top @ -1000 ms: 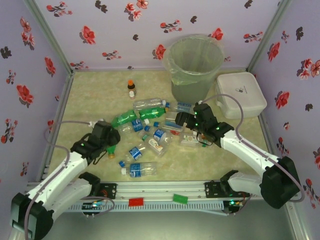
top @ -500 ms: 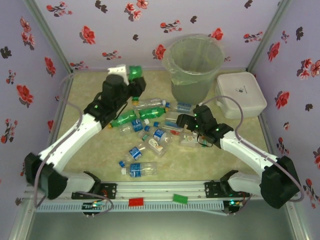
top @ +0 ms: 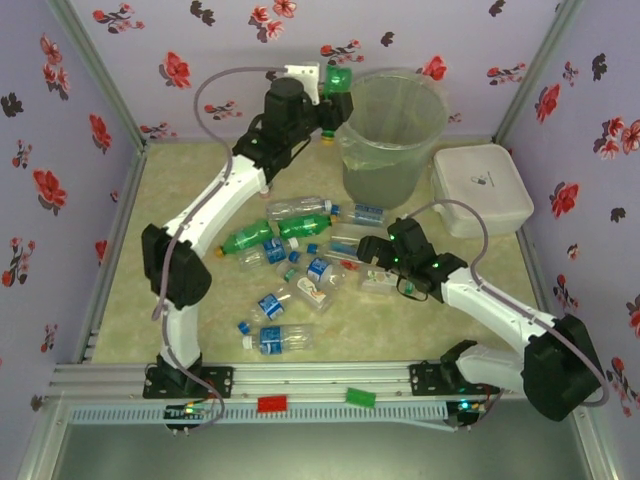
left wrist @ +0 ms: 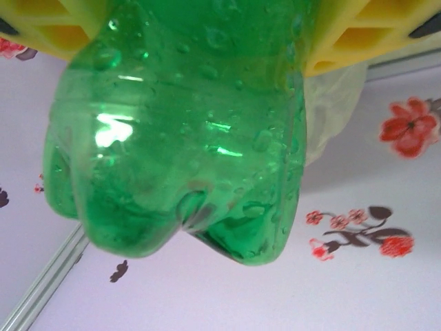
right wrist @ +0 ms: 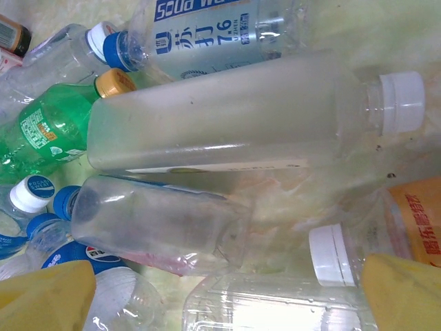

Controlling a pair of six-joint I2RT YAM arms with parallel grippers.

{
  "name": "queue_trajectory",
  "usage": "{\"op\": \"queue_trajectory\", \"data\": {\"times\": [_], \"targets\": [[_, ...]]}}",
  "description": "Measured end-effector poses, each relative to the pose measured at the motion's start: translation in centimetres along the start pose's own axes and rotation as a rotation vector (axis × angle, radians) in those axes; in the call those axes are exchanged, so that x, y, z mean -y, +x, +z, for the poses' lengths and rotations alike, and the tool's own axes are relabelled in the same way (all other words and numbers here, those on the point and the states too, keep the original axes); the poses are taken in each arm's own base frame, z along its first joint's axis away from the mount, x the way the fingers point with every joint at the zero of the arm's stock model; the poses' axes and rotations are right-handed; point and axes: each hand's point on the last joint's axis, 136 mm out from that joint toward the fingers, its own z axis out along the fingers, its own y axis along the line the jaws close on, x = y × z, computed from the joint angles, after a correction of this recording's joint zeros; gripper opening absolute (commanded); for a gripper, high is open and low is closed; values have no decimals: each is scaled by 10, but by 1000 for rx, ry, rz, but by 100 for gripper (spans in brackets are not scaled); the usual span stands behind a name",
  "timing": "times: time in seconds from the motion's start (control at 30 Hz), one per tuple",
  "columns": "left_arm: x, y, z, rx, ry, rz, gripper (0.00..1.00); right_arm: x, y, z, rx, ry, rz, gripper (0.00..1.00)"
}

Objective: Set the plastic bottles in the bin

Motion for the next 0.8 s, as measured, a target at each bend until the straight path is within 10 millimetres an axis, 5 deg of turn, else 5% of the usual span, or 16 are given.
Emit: {"op": "queue_trajectory", "data": {"times": [0.2,0.4,0.8], "targets": [[14,-7,39,31,81,6,33,1,-3,-7,20,-2,1,100],[19,15,68,16,132,-2,32,4,-4,-9,33,13,0,100],[35,32,80,21,184,-9,38,8,-4,-9,37,29,-9,100]]}}
